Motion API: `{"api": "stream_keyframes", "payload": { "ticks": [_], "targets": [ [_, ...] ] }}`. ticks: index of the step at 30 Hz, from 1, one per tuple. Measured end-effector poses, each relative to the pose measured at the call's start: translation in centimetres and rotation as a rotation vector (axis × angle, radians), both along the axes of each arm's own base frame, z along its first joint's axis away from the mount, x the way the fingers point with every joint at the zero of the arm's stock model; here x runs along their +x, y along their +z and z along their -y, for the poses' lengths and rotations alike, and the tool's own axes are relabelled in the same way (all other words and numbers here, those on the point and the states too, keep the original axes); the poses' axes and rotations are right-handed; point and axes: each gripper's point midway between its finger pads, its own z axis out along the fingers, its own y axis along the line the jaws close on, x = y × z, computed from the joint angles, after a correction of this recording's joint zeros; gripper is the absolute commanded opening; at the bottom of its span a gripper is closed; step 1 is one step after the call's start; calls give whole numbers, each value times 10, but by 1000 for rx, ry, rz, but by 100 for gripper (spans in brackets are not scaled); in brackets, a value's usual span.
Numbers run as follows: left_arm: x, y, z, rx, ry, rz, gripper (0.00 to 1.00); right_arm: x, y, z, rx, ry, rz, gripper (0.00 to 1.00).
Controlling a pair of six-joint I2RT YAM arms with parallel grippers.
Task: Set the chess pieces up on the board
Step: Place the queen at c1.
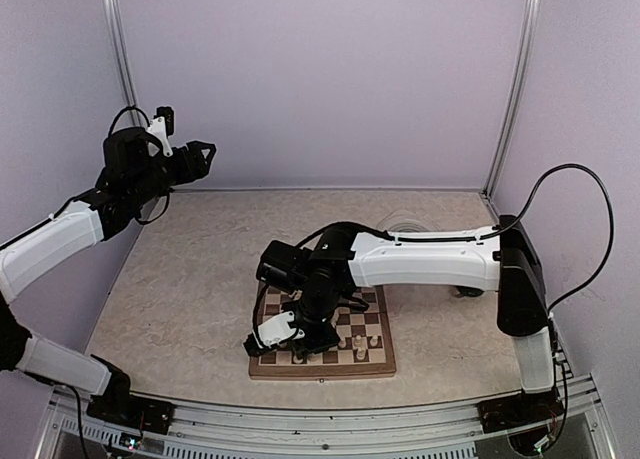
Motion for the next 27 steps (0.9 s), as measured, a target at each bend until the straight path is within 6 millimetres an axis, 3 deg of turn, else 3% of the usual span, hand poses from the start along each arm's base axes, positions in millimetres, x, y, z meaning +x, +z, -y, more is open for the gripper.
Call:
{"api": "stream_keyframes", "payload": {
  "ticks": [14,19,24,27],
  "targets": [
    [0,1,0,-1,0,1,76,-1,-3,-2,-22,0,21,16],
    [-1,1,2,-2,-14,1,76,-2,-12,-3,-42,-7,16,19],
    [-1,1,4,-3,-23,0,76,-1,-24,-2,-70,-15,11,32],
    [-2,1,4,-4,-26,0,76,-1,-26,-1,-77,-20,10,35]
  ]
}}
